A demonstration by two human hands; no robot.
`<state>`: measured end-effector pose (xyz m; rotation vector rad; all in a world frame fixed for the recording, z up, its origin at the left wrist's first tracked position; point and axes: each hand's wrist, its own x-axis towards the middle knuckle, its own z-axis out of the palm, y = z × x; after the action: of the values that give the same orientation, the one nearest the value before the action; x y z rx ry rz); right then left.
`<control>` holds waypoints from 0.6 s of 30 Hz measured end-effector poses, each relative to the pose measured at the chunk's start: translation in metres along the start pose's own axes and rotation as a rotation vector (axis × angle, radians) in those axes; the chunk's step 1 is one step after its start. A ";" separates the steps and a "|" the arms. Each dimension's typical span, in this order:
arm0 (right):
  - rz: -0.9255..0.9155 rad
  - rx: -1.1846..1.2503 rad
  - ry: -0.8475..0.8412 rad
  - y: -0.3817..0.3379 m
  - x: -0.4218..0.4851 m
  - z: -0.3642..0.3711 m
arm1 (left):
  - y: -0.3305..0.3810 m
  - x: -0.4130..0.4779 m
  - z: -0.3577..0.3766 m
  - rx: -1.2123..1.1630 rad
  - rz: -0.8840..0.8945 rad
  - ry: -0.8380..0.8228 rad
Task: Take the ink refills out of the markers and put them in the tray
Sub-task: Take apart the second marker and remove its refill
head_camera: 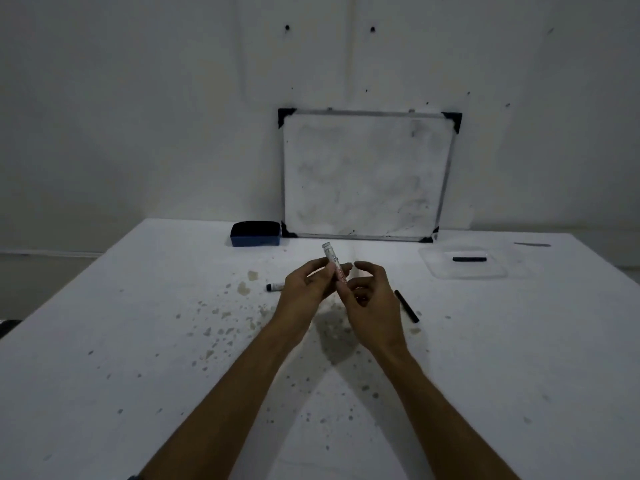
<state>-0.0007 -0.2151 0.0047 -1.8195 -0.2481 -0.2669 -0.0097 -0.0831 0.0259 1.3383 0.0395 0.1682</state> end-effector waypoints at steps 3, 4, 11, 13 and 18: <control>-0.061 -0.128 0.029 0.001 0.016 -0.004 | 0.005 0.020 -0.005 0.332 0.056 0.027; -0.099 -0.200 0.037 0.003 0.024 -0.006 | 0.006 0.029 -0.010 0.490 0.098 0.045; -0.250 -0.700 0.002 0.026 0.121 -0.009 | -0.020 0.069 -0.056 1.431 0.162 -0.051; -0.256 -0.819 -0.058 0.037 0.146 -0.002 | -0.037 0.068 -0.061 1.494 0.239 -0.090; -0.225 -0.886 -0.126 0.063 0.180 0.018 | -0.045 0.072 -0.069 1.522 0.336 -0.047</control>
<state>0.1906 -0.2085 -0.0021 -2.6933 -0.4746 -0.4689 0.0573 -0.0161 -0.0286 2.8684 -0.1287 0.4321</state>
